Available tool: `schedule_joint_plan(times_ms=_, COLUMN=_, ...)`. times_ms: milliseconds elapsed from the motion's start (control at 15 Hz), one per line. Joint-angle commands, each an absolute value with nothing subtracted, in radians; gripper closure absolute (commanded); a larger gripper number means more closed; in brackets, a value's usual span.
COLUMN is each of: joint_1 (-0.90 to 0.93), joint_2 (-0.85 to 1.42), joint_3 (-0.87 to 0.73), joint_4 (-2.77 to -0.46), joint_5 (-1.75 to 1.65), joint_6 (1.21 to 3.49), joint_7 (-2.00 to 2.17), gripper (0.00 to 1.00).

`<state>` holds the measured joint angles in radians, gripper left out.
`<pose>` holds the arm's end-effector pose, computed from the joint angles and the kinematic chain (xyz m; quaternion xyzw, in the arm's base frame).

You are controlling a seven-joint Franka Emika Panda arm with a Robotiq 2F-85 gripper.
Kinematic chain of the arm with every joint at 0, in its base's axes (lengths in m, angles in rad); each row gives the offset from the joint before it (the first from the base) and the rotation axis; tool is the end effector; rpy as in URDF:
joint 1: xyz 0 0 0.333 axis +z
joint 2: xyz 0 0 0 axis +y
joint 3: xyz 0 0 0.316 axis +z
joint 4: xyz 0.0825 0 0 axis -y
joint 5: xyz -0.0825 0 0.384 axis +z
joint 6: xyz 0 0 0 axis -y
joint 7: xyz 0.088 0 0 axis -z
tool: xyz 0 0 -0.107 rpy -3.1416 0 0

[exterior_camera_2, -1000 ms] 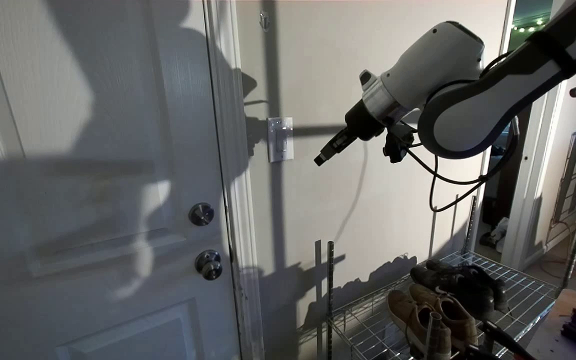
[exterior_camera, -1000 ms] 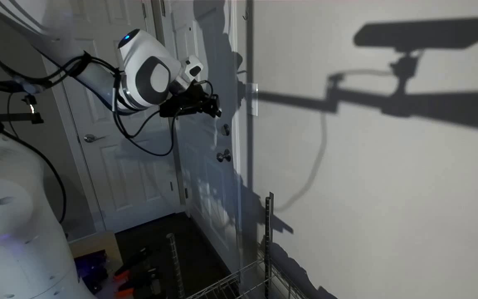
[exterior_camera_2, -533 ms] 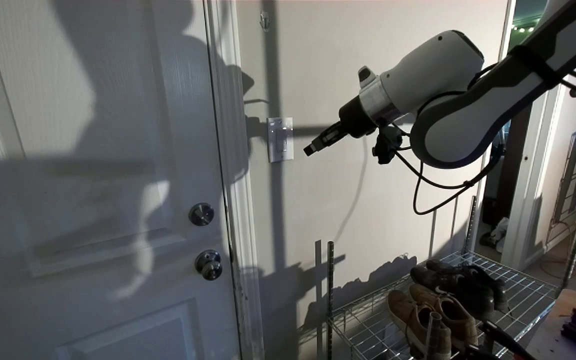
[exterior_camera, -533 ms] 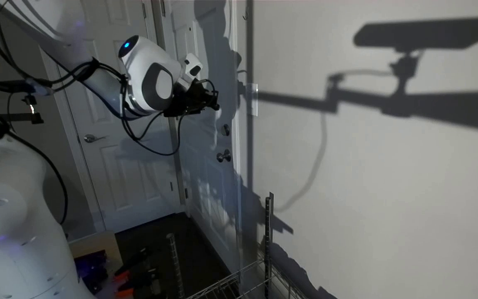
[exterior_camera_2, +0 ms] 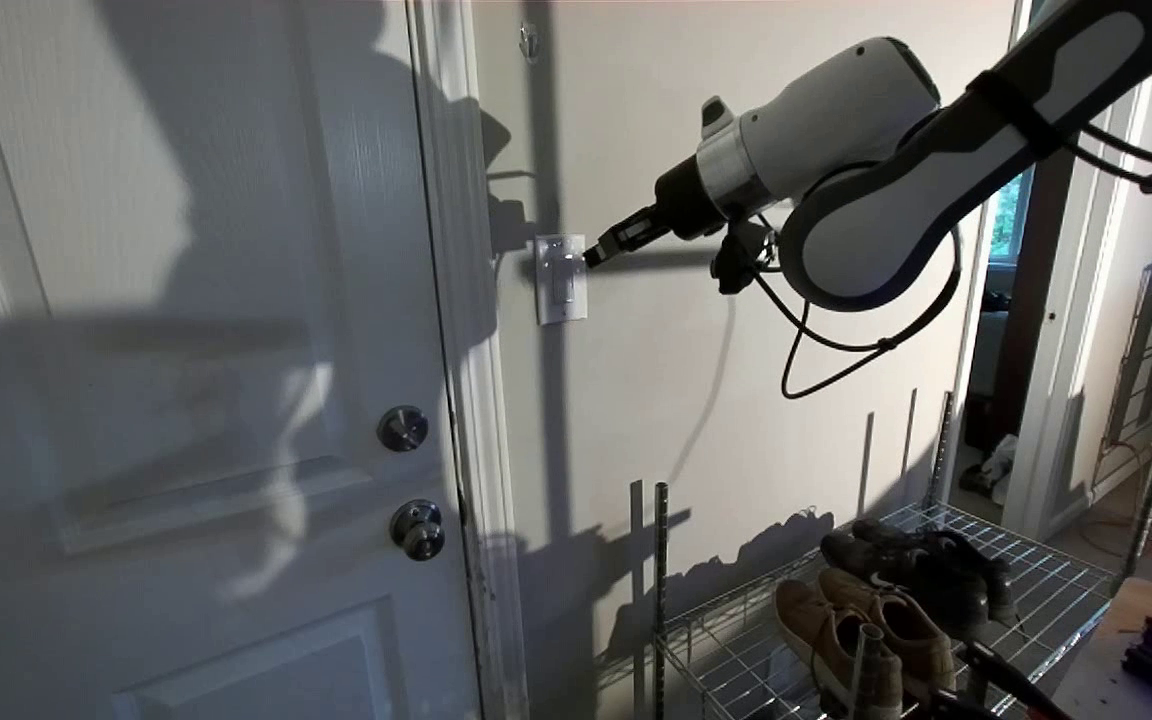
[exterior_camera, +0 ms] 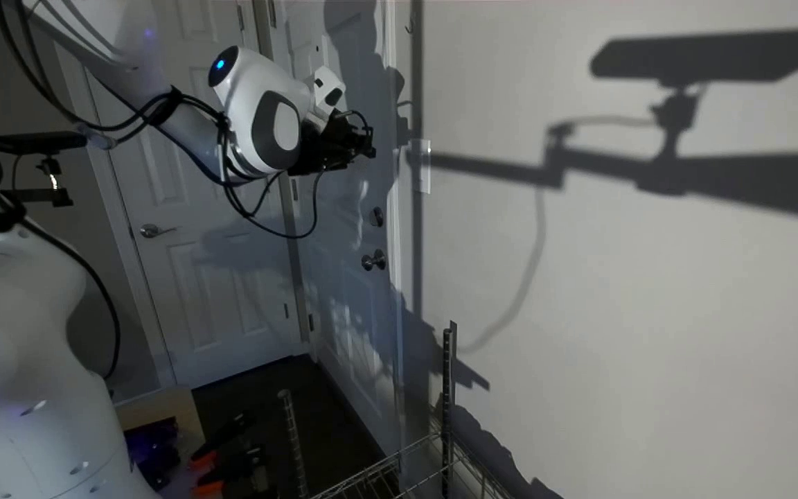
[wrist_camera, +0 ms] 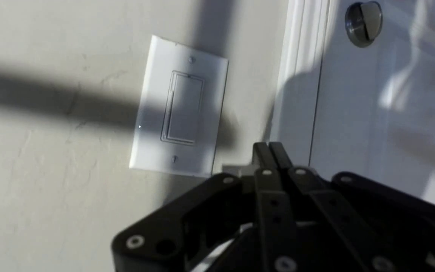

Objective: Turn on the light switch.

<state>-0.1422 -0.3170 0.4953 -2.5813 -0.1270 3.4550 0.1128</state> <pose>0.4274 0.1892 0.4975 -0.8166 -0.1920 -0.5427 0.0421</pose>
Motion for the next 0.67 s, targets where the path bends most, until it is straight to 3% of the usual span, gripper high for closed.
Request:
schedule_joint_plan(times_ms=0, joint_1=-0.229, joint_2=-0.292, joint_3=0.573, joint_4=-2.533, joint_5=-0.085, joint_6=3.455, joint_7=0.085, gripper=0.94)
schedule_joint_plan(times_ms=600, joint_1=-0.465, joint_2=-0.227, joint_3=0.772, joint_4=-2.508, joint_5=-0.030, joint_6=3.454, joint_7=0.090, gripper=0.94)
